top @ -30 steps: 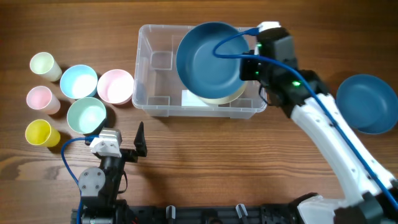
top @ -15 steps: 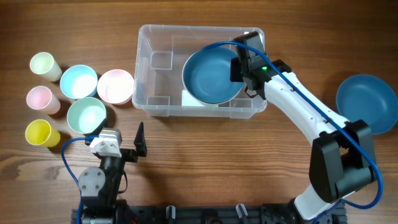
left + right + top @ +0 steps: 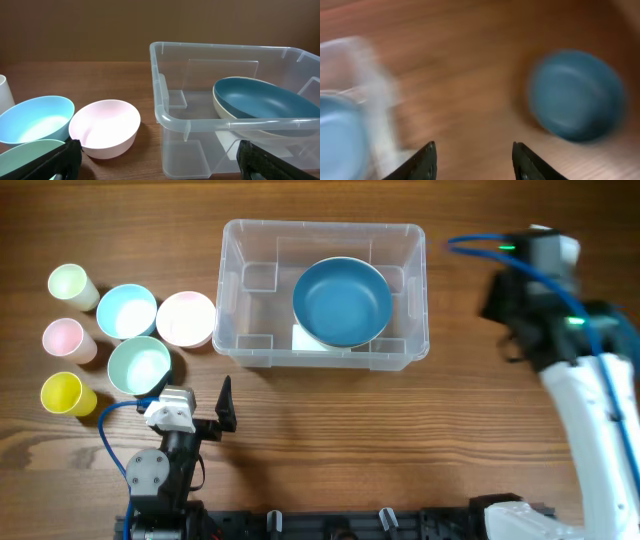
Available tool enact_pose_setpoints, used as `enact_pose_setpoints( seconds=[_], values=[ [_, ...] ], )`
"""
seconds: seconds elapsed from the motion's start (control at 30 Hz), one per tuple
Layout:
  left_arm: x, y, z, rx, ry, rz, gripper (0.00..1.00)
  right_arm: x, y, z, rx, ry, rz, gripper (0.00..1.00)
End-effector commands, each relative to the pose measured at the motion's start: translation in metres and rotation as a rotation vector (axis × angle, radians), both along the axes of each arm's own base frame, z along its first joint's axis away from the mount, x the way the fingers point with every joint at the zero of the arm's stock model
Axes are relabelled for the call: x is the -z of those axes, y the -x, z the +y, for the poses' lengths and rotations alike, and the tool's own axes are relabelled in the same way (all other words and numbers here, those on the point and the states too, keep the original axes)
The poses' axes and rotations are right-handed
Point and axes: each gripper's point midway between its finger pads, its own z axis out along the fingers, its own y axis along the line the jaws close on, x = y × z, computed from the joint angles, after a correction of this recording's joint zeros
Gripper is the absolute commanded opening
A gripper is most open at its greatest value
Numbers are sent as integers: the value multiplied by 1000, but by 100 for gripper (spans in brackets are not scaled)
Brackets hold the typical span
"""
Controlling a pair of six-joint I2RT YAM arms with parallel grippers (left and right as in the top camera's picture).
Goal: Pack container
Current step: 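Move the right gripper to the second teal bowl and grasp it, then carry the second teal bowl over the bin and stack it inside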
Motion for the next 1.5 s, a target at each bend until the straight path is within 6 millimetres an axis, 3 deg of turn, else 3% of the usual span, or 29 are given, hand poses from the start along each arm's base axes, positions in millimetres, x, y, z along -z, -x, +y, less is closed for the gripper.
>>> enact_pose_setpoints(
  seconds=[0.0,0.07,0.17,0.3,0.43,0.73,0.9,1.13,1.33,1.47],
  values=[
    [1,0,-2,10,-15,-5,100,16,23,-71,220,-16,76,49],
    [1,0,-2,10,-15,-5,100,34,27,-94,263,-65,109,49],
    [1,0,-2,10,-15,-5,100,73,28,-112,314,-137,152,49],
    [1,0,-2,10,-15,-5,100,135,21,-119,330,-162,265,57],
    [1,0,-2,10,-15,-5,100,177,12,-122,289,-161,366,65],
    [1,0,-2,10,-15,-5,100,227,3,-118,208,-192,452,68],
    [1,0,-2,10,-15,-5,100,233,-1,-115,199,-213,441,54],
    [1,0,-2,10,-15,-5,100,234,-1,-107,185,-254,440,5],
    [1,0,-2,10,-15,-5,100,232,-10,-86,127,-372,404,4],
    [1,0,-2,10,-15,-5,100,204,-26,-72,28,-376,348,4]
  ],
)
